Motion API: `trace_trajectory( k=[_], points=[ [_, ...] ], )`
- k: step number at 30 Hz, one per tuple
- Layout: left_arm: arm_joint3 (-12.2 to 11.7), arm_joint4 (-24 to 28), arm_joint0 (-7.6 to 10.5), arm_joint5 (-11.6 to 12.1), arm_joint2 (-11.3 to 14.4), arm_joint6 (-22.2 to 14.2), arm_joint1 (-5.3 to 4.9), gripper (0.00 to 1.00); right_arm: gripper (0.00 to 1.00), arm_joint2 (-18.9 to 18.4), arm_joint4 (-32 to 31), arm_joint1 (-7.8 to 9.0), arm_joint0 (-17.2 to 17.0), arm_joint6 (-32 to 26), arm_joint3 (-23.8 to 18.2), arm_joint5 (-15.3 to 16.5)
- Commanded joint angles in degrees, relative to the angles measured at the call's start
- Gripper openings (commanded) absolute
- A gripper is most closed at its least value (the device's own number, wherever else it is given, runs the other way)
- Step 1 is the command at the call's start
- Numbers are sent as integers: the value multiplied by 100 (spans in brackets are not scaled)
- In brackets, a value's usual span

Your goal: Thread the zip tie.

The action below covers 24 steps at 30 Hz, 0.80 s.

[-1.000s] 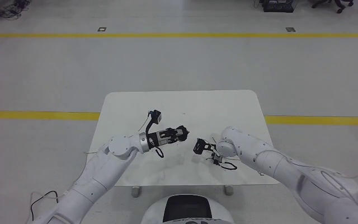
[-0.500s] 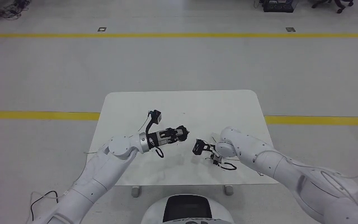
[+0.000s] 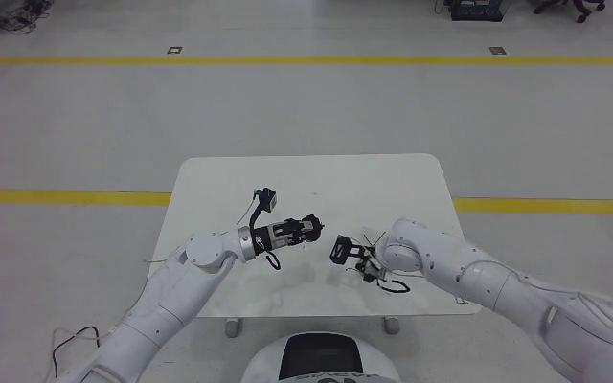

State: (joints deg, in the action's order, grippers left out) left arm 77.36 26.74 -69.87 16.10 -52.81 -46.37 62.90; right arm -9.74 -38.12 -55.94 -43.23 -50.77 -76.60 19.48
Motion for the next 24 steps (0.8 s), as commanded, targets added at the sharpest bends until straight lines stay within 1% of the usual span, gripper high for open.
trace_trajectory(
  k=[1, 7, 11, 15, 18, 24],
  points=[
    [0, 0, 0, 0, 0, 0, 0, 0, 0, -8, 89, 220, -10, 335, -194, 0],
    [0, 0, 0, 0, 0, 0, 0, 0, 0, -88, 310, 849, -128, 1206, -627, 0],
    [0, 0, 0, 0, 0, 0, 0, 0, 0, -141, 428, 1194, -224, 1695, -873, 0],
    [0, 0, 0, 0, 0, 0, 0, 0, 0, -166, 550, 1495, -320, 2243, -1060, 0],
    [0, 0, 0, 0, 0, 0, 0, 0, 0, -143, 589, 1670, -351, 2539, -1154, 0],
    [0, 0, 0, 0, 0, 0, 0, 0, 0, -143, 589, 1670, -351, 2539, -1154, 0]
  ],
)
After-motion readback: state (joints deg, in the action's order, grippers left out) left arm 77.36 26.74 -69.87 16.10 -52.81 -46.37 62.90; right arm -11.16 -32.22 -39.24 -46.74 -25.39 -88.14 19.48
